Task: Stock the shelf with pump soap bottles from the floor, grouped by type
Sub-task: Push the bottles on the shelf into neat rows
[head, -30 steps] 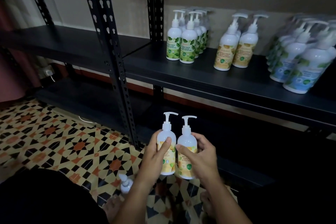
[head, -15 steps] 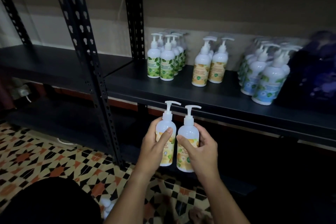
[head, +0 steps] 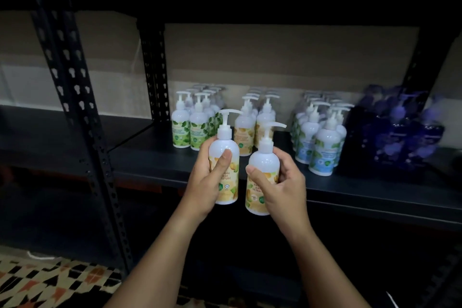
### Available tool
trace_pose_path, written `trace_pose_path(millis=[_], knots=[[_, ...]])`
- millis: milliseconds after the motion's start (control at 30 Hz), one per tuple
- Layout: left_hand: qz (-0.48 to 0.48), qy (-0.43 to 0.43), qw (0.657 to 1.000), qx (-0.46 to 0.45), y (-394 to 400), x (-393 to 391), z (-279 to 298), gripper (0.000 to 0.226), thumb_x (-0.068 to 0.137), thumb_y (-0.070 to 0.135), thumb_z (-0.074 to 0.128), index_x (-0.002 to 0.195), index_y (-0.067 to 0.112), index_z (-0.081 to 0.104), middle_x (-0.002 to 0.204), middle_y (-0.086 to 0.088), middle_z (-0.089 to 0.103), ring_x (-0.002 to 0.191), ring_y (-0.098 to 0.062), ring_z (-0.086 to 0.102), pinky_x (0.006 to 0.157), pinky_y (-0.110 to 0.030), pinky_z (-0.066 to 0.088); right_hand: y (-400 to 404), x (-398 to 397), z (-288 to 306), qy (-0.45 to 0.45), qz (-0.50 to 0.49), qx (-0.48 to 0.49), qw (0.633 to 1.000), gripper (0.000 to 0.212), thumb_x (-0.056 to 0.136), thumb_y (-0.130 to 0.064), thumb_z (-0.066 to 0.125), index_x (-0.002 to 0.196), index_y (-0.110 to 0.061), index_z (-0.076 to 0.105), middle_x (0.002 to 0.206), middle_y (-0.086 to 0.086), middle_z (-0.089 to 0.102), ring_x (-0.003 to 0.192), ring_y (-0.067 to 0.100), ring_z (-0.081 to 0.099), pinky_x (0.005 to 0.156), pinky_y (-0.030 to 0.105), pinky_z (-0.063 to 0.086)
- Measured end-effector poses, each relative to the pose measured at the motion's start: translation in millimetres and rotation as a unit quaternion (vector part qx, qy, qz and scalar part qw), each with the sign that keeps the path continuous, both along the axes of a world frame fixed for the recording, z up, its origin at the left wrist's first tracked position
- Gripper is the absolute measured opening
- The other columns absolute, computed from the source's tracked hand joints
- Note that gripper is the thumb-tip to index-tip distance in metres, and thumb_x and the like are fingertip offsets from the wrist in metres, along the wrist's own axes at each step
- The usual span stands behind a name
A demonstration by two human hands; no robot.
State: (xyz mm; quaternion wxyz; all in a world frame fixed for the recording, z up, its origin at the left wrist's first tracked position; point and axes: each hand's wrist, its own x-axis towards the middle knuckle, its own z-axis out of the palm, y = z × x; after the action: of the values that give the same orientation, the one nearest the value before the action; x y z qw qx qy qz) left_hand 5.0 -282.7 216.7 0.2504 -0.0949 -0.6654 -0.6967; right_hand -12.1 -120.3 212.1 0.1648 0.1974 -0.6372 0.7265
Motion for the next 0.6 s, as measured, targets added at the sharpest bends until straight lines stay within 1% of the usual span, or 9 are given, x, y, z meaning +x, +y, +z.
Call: trace_pose_path(millis=[100,200,333,367,467,500,533,600], knots=[[-0.006,0.003,1.0,-0.004,4,-14,9,0.053,0.095,0.046,0.061,0.142,0.022,0.052,0.12,0.006,0.073,0.115,-0.016,0.07,0.098,-0.037,0.055,2,-16,9,0.008,-0.011,0.01,1.0,0.046,0.082,-0.015,0.085,0.12,-0.029,0.064,0.107,-0.01,0.075,0.098,0.009,0.073,0.084,0.027,0.06],[-0.012,0.009,1.0,-0.005,8,-25,15,0.053,0.096,0.046,0.062,0.142,0.022,0.051,0.124,0.003,0.071,0.118,-0.017,0.069,0.102,-0.04,0.055,5,-32,13,0.016,-0.027,0.023,0.999,0.047,0.083,-0.018,0.085,0.124,-0.026,0.063,0.107,-0.01,0.075,0.096,0.011,0.073,0.085,0.032,0.061],[-0.022,0.016,1.0,0.007,13,-33,20,0.051,0.096,0.046,0.063,0.14,0.021,0.052,0.12,0.002,0.072,0.114,-0.018,0.071,0.093,-0.032,0.057,7,-51,9,0.018,-0.035,0.054,0.998,0.048,0.083,-0.022,0.085,0.125,-0.029,0.062,0.107,-0.008,0.074,0.097,0.014,0.073,0.09,0.042,0.061],[-0.025,0.015,1.0,0.008,13,-35,20,0.05,0.097,0.046,0.064,0.14,0.021,0.052,0.12,0.002,0.073,0.114,-0.018,0.071,0.093,-0.031,0.057,8,-57,7,0.016,-0.038,0.061,0.997,0.049,0.083,-0.026,0.085,0.125,-0.031,0.061,0.109,-0.008,0.074,0.1,0.015,0.072,0.091,0.043,0.061],[-0.027,0.011,1.0,0.009,14,-41,19,0.048,0.099,0.045,0.063,0.139,0.021,0.052,0.12,-0.001,0.072,0.115,-0.021,0.07,0.093,-0.033,0.057,9,-73,2,0.01,-0.06,0.091,0.994,0.058,0.075,-0.051,0.083,0.127,-0.045,0.057,0.116,-0.005,0.07,0.113,0.022,0.065,0.095,0.048,0.057],[-0.025,0.011,1.0,0.009,13,-43,18,0.05,0.097,0.046,0.063,0.139,0.021,0.052,0.12,-0.001,0.072,0.114,-0.021,0.071,0.094,-0.035,0.057,10,-77,1,0.01,-0.061,0.101,0.993,0.06,0.074,-0.054,0.082,0.127,-0.047,0.056,0.117,-0.007,0.069,0.115,0.022,0.064,0.096,0.048,0.057],[-0.021,0.011,1.0,0.008,12,-44,16,0.051,0.096,0.047,0.062,0.139,0.021,0.052,0.121,-0.001,0.072,0.114,-0.021,0.071,0.096,-0.037,0.057,11,-81,0,0.01,-0.057,0.109,0.992,0.061,0.074,-0.052,0.083,0.129,-0.047,0.055,0.117,-0.009,0.07,0.114,0.021,0.065,0.096,0.048,0.057],[-0.015,0.014,1.0,0.008,10,-46,14,0.051,0.094,0.048,0.062,0.138,0.023,0.053,0.121,-0.001,0.073,0.114,-0.021,0.071,0.096,-0.038,0.057,13,-86,0,0.006,-0.044,0.111,0.993,0.062,0.079,-0.038,0.086,0.133,-0.04,0.055,0.116,-0.011,0.072,0.108,0.014,0.069,0.095,0.046,0.059]])
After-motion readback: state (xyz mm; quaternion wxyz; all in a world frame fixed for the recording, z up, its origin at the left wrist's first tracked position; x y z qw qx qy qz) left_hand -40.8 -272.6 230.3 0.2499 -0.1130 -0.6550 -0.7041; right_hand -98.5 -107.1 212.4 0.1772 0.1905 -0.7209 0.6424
